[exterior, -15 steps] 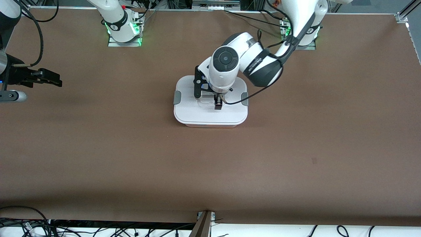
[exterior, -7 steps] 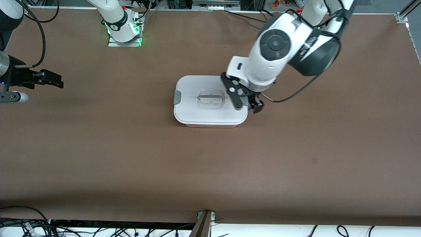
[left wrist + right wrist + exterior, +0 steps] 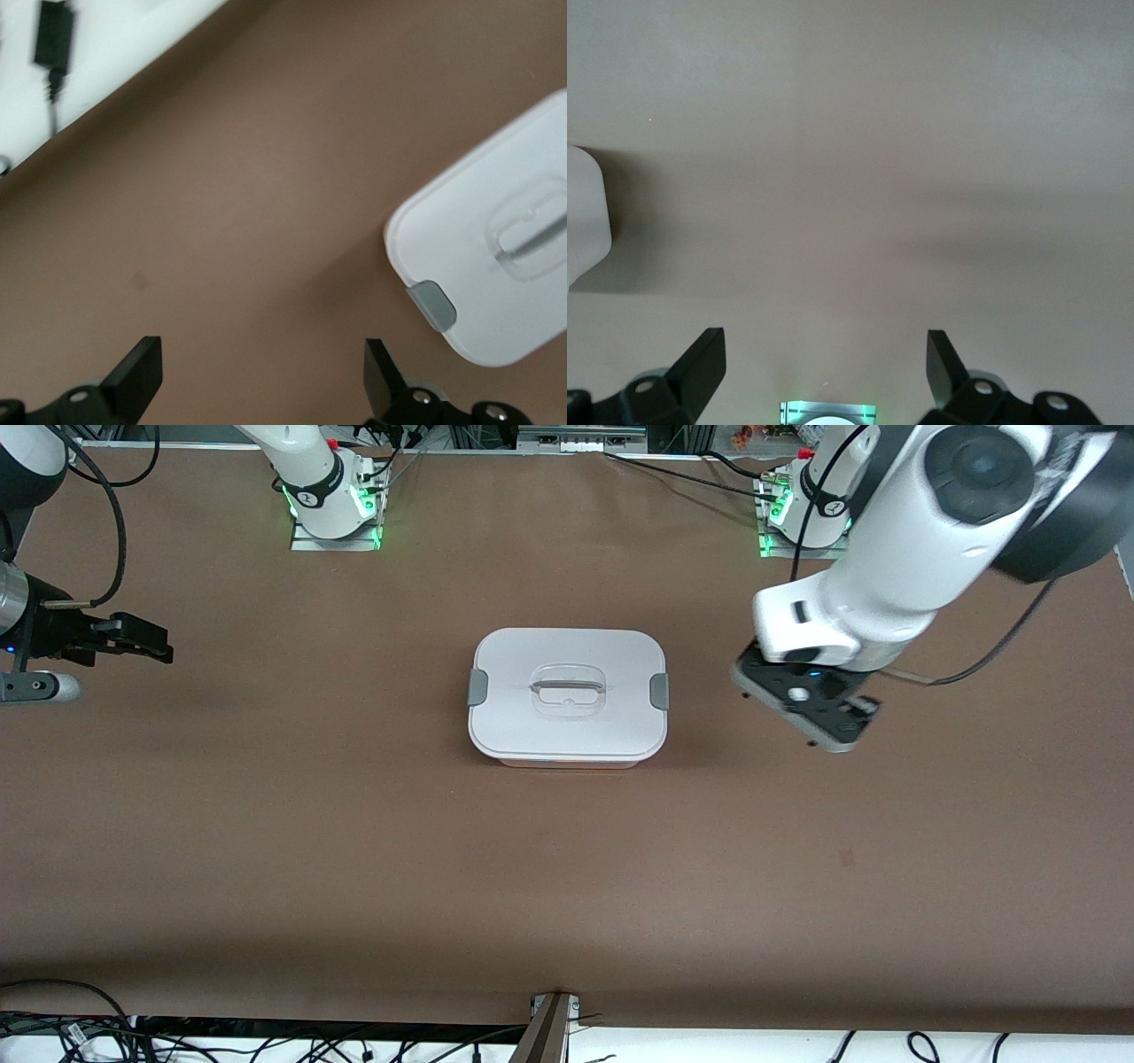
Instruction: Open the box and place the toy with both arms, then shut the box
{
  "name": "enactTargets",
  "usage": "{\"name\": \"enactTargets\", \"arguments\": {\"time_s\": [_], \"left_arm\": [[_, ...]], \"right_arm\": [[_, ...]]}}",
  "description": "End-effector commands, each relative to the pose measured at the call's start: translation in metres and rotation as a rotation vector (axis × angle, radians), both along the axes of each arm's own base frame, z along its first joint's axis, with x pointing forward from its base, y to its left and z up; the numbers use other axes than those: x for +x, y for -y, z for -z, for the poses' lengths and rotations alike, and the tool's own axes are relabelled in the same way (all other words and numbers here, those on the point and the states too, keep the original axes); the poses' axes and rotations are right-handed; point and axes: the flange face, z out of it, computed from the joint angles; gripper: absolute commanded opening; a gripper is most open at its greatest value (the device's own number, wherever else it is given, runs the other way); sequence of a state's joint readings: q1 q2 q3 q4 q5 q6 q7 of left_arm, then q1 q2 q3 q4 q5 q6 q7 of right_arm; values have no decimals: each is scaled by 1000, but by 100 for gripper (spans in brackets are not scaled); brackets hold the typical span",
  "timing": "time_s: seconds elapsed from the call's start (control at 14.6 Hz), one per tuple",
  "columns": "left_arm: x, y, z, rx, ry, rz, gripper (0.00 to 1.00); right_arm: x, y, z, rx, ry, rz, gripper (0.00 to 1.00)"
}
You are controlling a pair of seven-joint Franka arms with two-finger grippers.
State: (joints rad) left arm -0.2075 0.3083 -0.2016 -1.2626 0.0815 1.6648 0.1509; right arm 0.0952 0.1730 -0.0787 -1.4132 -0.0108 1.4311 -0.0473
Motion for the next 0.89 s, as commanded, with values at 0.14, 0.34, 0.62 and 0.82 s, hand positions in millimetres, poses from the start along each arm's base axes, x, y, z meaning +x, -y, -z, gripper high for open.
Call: {"name": "enactTargets", "arguments": {"time_s": [0.14, 0.34, 0.62, 0.82], "left_arm": [[-39, -91, -20, 28, 1, -376, 100], [-85, -130, -9, 51, -33, -427, 100], [-73, -157, -7, 40, -51, -479, 100], [-74, -150, -6, 63, -57, -461, 100]], "right_arm": [[3, -4, -5, 11, 8, -13, 100], [2, -5, -5, 12, 6, -14, 100], [2, -6, -5, 12, 8, -16, 100], [3, -5, -4, 11, 8, -16, 100]]}}
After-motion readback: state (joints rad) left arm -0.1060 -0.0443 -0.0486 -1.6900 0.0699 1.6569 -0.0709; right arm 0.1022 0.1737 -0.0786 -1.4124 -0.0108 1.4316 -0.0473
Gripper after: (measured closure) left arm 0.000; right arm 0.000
